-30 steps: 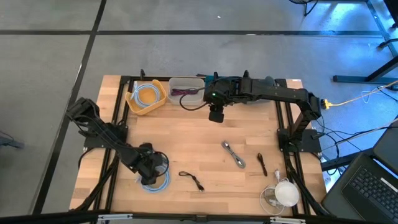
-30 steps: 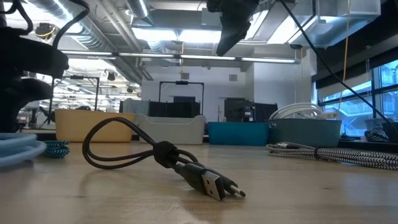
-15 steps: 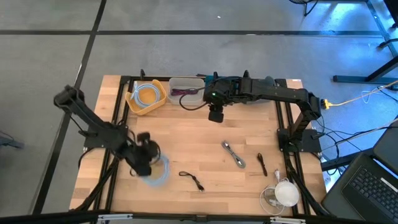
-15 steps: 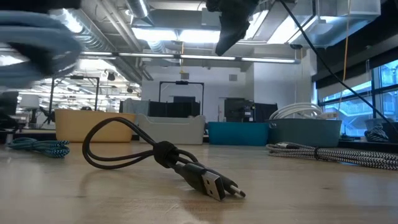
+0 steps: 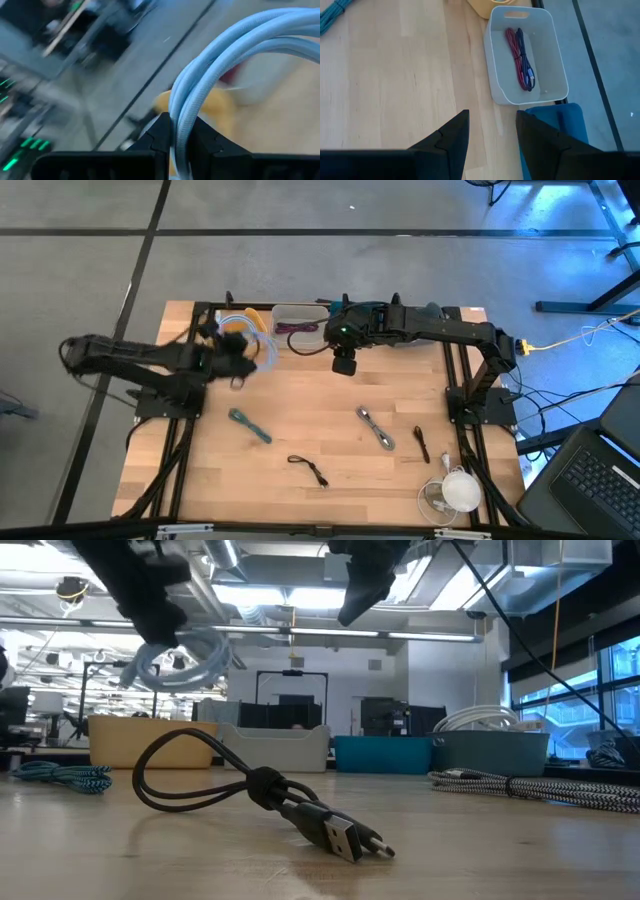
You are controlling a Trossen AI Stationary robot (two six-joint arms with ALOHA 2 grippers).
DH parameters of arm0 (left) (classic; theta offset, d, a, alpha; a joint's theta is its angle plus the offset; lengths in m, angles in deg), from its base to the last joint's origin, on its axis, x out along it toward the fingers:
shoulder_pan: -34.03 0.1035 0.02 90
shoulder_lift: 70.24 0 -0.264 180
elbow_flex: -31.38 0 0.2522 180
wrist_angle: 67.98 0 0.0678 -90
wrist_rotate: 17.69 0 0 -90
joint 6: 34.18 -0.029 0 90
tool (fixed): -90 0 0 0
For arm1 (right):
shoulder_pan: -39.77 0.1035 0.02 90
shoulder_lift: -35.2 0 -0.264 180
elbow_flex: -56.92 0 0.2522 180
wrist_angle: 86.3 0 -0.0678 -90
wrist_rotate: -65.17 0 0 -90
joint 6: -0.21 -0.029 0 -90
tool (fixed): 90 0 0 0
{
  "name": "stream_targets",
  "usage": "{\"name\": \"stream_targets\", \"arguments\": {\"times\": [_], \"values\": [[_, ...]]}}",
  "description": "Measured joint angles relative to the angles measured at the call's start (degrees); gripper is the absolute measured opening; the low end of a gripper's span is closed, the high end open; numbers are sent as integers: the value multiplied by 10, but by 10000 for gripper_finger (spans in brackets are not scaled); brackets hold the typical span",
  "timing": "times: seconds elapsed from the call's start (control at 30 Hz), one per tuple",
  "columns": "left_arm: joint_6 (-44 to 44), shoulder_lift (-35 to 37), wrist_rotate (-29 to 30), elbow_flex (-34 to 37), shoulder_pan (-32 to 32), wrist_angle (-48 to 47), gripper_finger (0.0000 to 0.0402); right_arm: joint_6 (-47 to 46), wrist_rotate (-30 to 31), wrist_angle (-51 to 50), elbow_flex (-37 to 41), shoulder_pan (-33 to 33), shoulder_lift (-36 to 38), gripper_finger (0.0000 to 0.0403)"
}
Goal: Pick & Place USB Port
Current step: Put the blue HDMI cable into the yellow bin
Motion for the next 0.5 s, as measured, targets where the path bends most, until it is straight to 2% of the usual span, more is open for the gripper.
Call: {"name": "stream_targets", "arguments": {"times": [0.23,0.37,0.5], "values": [[-169,0,-32,0,215,83,30,2,0,-1,0,0,0,165],[-230,-9,-40,0,290,140,30,10,0,-1,0,0,0,165],[-251,-28,-89,-1,333,168,30,12,0,-1,0,0,0,165]]}}
